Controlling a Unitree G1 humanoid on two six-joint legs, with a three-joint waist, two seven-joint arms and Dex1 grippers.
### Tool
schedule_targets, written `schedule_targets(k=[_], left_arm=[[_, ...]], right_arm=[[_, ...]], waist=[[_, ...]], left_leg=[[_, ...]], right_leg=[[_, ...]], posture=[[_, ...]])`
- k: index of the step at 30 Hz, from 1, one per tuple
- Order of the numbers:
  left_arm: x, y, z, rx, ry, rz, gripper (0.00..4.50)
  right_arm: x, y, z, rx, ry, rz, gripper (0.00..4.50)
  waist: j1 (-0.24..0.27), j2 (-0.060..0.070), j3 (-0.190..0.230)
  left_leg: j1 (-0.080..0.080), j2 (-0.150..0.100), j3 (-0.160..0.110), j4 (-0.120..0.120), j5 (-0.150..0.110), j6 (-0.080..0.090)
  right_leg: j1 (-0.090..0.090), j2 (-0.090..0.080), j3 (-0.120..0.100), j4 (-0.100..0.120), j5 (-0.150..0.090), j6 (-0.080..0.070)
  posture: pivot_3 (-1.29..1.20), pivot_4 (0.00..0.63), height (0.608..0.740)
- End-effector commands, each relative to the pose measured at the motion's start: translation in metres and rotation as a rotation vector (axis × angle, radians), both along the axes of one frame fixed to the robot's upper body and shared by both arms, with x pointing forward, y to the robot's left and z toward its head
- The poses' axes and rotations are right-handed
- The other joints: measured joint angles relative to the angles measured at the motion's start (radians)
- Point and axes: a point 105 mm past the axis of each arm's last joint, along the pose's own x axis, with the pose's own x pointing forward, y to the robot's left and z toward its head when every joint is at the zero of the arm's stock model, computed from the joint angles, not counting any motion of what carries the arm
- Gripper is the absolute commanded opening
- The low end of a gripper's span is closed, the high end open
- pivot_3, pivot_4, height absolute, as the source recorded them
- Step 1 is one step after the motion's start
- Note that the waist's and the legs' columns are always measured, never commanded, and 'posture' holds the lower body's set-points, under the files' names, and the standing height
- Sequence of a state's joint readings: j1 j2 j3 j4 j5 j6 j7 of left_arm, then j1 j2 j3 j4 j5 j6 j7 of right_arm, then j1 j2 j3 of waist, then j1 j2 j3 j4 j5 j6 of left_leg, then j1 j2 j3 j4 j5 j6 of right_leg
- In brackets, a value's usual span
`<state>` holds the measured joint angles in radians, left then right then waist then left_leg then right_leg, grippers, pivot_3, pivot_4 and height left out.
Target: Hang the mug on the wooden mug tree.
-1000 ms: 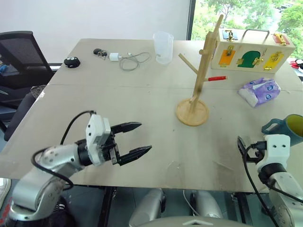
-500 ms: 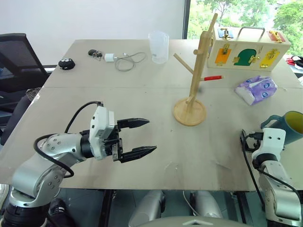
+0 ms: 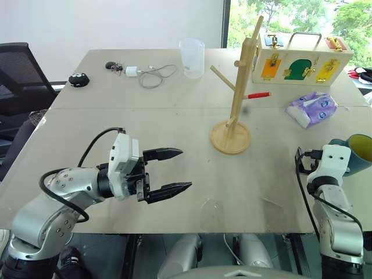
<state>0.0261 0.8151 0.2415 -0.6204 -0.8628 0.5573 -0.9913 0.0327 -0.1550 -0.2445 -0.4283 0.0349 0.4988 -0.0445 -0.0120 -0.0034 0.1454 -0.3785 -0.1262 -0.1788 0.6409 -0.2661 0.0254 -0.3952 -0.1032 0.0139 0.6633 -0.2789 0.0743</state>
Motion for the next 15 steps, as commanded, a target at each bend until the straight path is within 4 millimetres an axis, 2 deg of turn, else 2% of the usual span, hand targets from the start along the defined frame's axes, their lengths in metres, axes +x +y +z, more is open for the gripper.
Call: schedule_targets(k=[1, 8, 10, 12, 15], left_arm=[[-0.0055, -0.0019, 0.0120, -0.002, -0.062, -0.026, 4.41], [-0.0056, -0.0004, 0.0120, 0.007, -0.072, -0.016, 4.41], [-0.0058, 0.0000, 0.0119, 0.008, -0.074, -0.013, 4.50], [-0.0061, 0.0008, 0.0119, 0.009, -0.075, -0.010, 4.50], [-0.0060, 0.0030, 0.0113, 0.012, -0.076, -0.005, 4.50]], right_arm=[[0.0044, 0.0016, 0.0214, -0.022, -0.061, -0.021, 4.50], [0.0104, -0.0020, 0.0222, -0.009, -0.048, -0.070, 4.50], [0.0100, -0.0038, 0.0206, -0.013, -0.037, -0.082, 3.95], [0.0087, -0.0043, 0.0189, -0.019, -0.024, -0.088, 3.20], [0.0043, -0.0065, 0.0154, -0.027, 0.002, -0.097, 1.56]], waist=[[0.000, 0.000, 0.000], [-0.001, 0.000, 0.000], [-0.001, 0.000, 0.000], [-0.001, 0.000, 0.000], [-0.001, 0.000, 0.000]], left_leg=[[0.000, 0.000, 0.000, 0.000, 0.000, 0.000], [0.000, 0.001, 0.001, 0.000, 0.000, 0.000], [0.000, 0.001, 0.002, 0.000, 0.000, 0.000], [0.000, 0.001, 0.003, 0.000, 0.000, 0.000], [0.000, 0.002, 0.003, 0.000, 0.000, 0.000]], right_leg=[[0.000, 0.000, 0.000, 0.000, 0.000, 0.000], [-0.001, 0.000, 0.001, 0.000, 0.000, 0.000], [-0.001, 0.000, 0.001, 0.000, 0.000, 0.000], [-0.001, 0.000, 0.002, 0.000, 0.000, 0.000], [-0.001, 0.000, 0.002, 0.000, 0.000, 0.000]], posture=[[0.00, 0.150, 0.740], [0.00, 0.150, 0.740], [0.00, 0.150, 0.740], [0.00, 0.150, 0.740], [0.00, 0.150, 0.740]])
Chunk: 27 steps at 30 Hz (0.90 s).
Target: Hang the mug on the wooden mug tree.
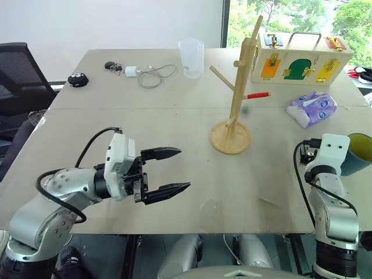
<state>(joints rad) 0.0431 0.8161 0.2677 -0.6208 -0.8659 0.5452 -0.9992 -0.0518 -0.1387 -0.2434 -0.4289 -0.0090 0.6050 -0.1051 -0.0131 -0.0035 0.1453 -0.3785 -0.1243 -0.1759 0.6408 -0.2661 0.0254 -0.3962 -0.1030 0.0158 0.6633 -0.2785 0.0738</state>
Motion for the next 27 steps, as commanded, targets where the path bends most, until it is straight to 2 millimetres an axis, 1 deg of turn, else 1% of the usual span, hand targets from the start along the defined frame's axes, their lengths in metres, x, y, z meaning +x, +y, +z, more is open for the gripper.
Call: schedule_targets(k=[1, 3, 4, 6, 9, 11, 14, 17, 20, 22, 25, 27], left_arm=[[-0.005, -0.001, 0.009, 0.016, -0.063, -0.015, 4.50], [-0.005, -0.001, 0.009, 0.015, -0.063, -0.015, 4.50], [-0.005, -0.001, 0.008, 0.014, -0.062, -0.016, 4.50], [-0.005, -0.001, 0.007, 0.012, -0.060, -0.017, 4.50], [-0.004, -0.001, 0.006, 0.002, -0.059, -0.016, 4.50], [-0.003, 0.000, 0.006, -0.005, -0.059, -0.011, 4.50], [-0.002, 0.001, 0.007, -0.020, -0.063, -0.003, 4.50], [-0.002, 0.001, 0.008, -0.030, -0.066, 0.000, 4.50], [-0.003, 0.003, 0.011, -0.047, -0.073, 0.000, 4.50], [-0.005, 0.003, 0.017, -0.079, -0.091, -0.003, 4.50], [-0.009, 0.005, 0.025, -0.131, -0.101, -0.010, 4.50], [-0.010, 0.005, 0.031, -0.161, -0.117, -0.005, 4.50]], right_arm=[[-0.008, -0.005, 0.007, -0.027, -0.011, -0.027, 1.05], [-0.009, -0.005, 0.007, -0.032, -0.004, -0.019, 0.18], [-0.011, -0.003, 0.009, -0.045, -0.005, 0.005, 0.05], [-0.012, -0.001, 0.013, -0.060, -0.010, 0.040, 0.05], [-0.013, 0.016, 0.024, -0.035, -0.030, 0.232, 0.05], [-0.012, 0.031, 0.034, -0.009, -0.043, 0.398, 0.05], [-0.012, 0.054, 0.060, 0.016, -0.046, 0.698, 0.05], [-0.012, 0.065, 0.095, 0.013, -0.048, 0.925, 0.05], [-0.012, 0.068, 0.121, -0.005, -0.030, 1.046, 0.05], [-0.016, 0.073, 0.136, -0.033, -0.009, 1.132, 0.05], [-0.019, 0.079, 0.149, -0.069, 0.023, 1.211, 0.05], [-0.019, 0.083, 0.152, -0.082, 0.042, 1.243, 0.05]], waist=[[0.000, 0.000, 0.000], [0.000, 0.000, 0.000], [0.000, 0.000, 0.000], [-0.001, -0.001, 0.000], [-0.001, 0.000, 0.000], [-0.001, 0.000, 0.000], [-0.003, 0.000, 0.000], [-0.001, 0.000, 0.001], [0.002, -0.002, 0.001], [0.005, -0.003, 0.002], [0.004, -0.004, 0.002], [0.003, -0.004, 0.002]], left_leg=[[0.000, 0.000, 0.000, 0.000, 0.000, 0.000], [0.000, 0.000, 0.000, 0.000, 0.000, 0.000], [0.000, 0.000, 0.000, 0.000, 0.000, 0.000], [0.000, 0.000, 0.001, 0.000, 0.000, 0.000], [0.000, 0.001, 0.002, 0.000, 0.000, 0.000], [0.000, 0.001, 0.002, 0.000, 0.000, 0.000], [0.000, 0.001, 0.003, 0.000, 0.000, 0.000], [0.000, 0.002, 0.003, 0.001, 0.000, 0.000], [-0.001, 0.002, 0.003, 0.001, 0.000, 0.001], [-0.001, 0.003, 0.002, 0.001, -0.001, 0.001], [-0.003, 0.003, 0.002, 0.002, -0.002, 0.003], [-0.004, 0.003, 0.003, 0.002, -0.002, 0.004]], right_leg=[[0.000, 0.000, 0.000, 0.000, 0.000, 0.000], [0.000, 0.000, 0.000, 0.000, 0.000, 0.000], [0.000, 0.000, 0.000, 0.000, 0.000, 0.000], [0.000, 0.000, 0.001, 0.000, 0.000, 0.000], [0.000, 0.000, 0.001, 0.000, 0.000, 0.000], [0.000, 0.000, 0.001, 0.000, 0.000, 0.000], [0.000, 0.000, 0.001, -0.001, 0.001, 0.000], [0.000, 0.000, 0.001, -0.001, 0.001, 0.000], [0.001, 0.000, 0.000, -0.002, 0.001, 0.000], [0.001, -0.001, -0.002, -0.002, 0.001, -0.001], [0.000, -0.002, -0.002, -0.003, 0.001, 0.000], [0.000, -0.002, -0.002, -0.005, 0.001, 0.000]], posture=[[0.00, 0.150, 0.740], [0.00, 0.150, 0.740], [0.00, 0.150, 0.740], [0.00, 0.150, 0.740], [0.00, 0.150, 0.740], [0.00, 0.150, 0.740], [0.00, 0.150, 0.740], [0.00, 0.150, 0.740], [0.00, 0.150, 0.740], [0.00, 0.150, 0.740], [0.00, 0.150, 0.740], [0.00, 0.150, 0.740]])
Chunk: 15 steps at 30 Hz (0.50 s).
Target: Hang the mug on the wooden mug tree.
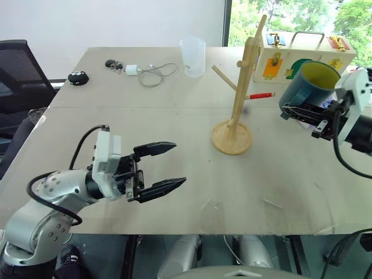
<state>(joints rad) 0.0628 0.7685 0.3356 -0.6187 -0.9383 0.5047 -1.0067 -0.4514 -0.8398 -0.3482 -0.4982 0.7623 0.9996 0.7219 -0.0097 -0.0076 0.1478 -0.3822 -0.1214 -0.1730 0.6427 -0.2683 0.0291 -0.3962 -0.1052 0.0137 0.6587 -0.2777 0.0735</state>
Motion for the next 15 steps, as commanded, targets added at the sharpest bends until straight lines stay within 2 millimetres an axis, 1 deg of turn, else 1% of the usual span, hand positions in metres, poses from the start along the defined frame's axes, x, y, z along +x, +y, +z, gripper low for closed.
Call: schedule_targets(k=[1, 5, 8, 15], left_arm=[[-0.008, 0.000, 0.018, -0.064, -0.066, -0.009, 4.50], [-0.010, 0.002, 0.022, -0.082, -0.084, 0.019, 4.50], [-0.014, 0.008, 0.027, -0.098, -0.090, 0.065, 4.50], [-0.024, 0.022, 0.029, -0.102, -0.056, 0.112, 4.50]], right_arm=[[-0.004, 0.011, 0.009, -0.036, -0.010, 0.084, 0.05], [0.000, 0.021, 0.009, -0.058, -0.008, 0.126, 0.05], [0.003, 0.027, 0.007, -0.070, -0.007, 0.153, 0.05], [0.009, 0.038, 0.009, -0.072, -0.015, 0.200, 0.05]], waist=[[0.000, 0.000, 0.000], [-0.003, -0.001, 0.001], [-0.001, -0.001, 0.001], [-0.001, -0.002, 0.001]], left_leg=[[0.000, 0.000, 0.000, 0.000, 0.000, 0.000], [0.000, 0.000, 0.001, 0.002, 0.000, 0.001], [0.000, 0.000, 0.001, 0.003, 0.000, 0.001], [0.000, 0.000, 0.001, 0.003, -0.001, 0.001]], right_leg=[[0.000, 0.000, 0.000, 0.000, 0.000, 0.000], [0.000, 0.000, 0.001, 0.000, 0.000, 0.000], [0.000, 0.000, 0.001, 0.001, 0.000, 0.000], [0.000, 0.000, 0.001, 0.001, 0.000, 0.000]], posture=[[0.00, 0.150, 0.740], [0.00, 0.150, 0.740], [0.00, 0.150, 0.740], [0.00, 0.150, 0.740]])
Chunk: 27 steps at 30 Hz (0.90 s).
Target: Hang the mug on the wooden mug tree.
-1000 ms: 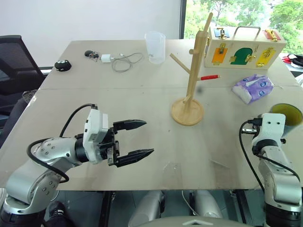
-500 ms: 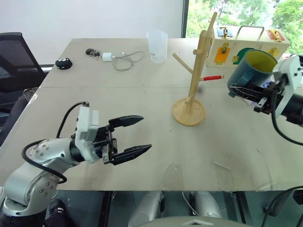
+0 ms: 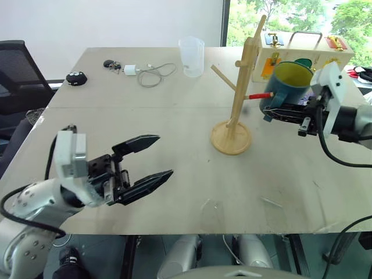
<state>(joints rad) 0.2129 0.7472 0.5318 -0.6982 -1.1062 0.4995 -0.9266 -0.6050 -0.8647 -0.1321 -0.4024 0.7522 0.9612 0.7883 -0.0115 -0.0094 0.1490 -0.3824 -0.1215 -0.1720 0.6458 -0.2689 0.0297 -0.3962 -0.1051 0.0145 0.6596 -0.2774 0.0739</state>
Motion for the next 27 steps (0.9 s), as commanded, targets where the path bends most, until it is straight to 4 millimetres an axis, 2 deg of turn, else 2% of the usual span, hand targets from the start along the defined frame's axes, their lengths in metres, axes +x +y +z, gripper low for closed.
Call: schedule_targets(k=[1, 7, 10, 15, 20, 24, 27], left_arm=[[-0.007, 0.005, 0.012, 0.013, -0.034, 0.002, 4.50], [-0.008, 0.009, 0.016, 0.029, -0.032, 0.004, 4.50], [-0.008, 0.008, 0.018, 0.029, -0.034, 0.007, 4.50], [-0.006, 0.006, 0.019, 0.020, -0.033, 0.008, 4.50], [-0.003, 0.004, 0.015, 0.016, -0.011, 0.000, 4.50], [0.005, 0.001, 0.003, 0.029, 0.028, 0.016, 4.50], [0.015, 0.007, -0.013, 0.067, 0.072, 0.098, 4.50]], right_arm=[[0.000, 0.008, 0.012, 0.002, -0.063, 0.049, 0.05], [0.006, 0.023, 0.006, -0.018, -0.059, 0.097, 0.05], [0.007, 0.028, -0.001, -0.033, -0.037, 0.115, 0.86], [-0.002, 0.022, -0.001, -0.059, -0.051, 0.120, 3.31], [-0.020, 0.005, 0.007, -0.032, -0.086, 0.103, 3.31], [-0.034, -0.016, 0.013, 0.015, -0.100, 0.058, 3.31], [-0.039, -0.038, 0.001, 0.027, -0.050, -0.014, 3.31]], waist=[[0.001, 0.000, 0.000], [0.001, 0.000, 0.000], [0.001, -0.001, 0.001], [0.003, -0.001, 0.001], [0.012, -0.001, 0.001], [0.022, -0.001, 0.001], [0.026, -0.001, 0.001]], left_leg=[[0.000, 0.000, 0.000, 0.000, 0.000, 0.000], [0.000, 0.000, 0.000, 0.001, 0.000, 0.000], [0.000, 0.000, 0.000, 0.000, 0.000, 0.000], [0.000, 0.000, 0.000, 0.000, 0.000, 0.000], [-0.001, 0.000, 0.000, 0.000, 0.000, 0.000], [0.000, 0.000, 0.000, 0.000, 0.000, 0.000], [0.000, 0.000, 0.000, 0.000, 0.000, 0.000]], right_leg=[[0.000, 0.000, 0.000, 0.000, 0.000, 0.000], [0.000, 0.000, 0.000, 0.000, 0.000, 0.000], [0.000, 0.000, 0.000, 0.000, 0.000, 0.000], [0.000, 0.000, 0.000, 0.000, 0.000, 0.000], [0.000, 0.000, 0.000, 0.000, 0.000, 0.000], [0.000, 0.000, 0.000, 0.000, 0.000, 0.000], [0.000, 0.000, 0.000, 0.000, 0.000, 0.000]], posture=[[0.00, 0.150, 0.740], [0.00, 0.150, 0.740], [0.00, 0.150, 0.740], [0.00, 0.150, 0.740], [0.00, 0.150, 0.740], [0.00, 0.150, 0.740], [0.00, 0.150, 0.740]])
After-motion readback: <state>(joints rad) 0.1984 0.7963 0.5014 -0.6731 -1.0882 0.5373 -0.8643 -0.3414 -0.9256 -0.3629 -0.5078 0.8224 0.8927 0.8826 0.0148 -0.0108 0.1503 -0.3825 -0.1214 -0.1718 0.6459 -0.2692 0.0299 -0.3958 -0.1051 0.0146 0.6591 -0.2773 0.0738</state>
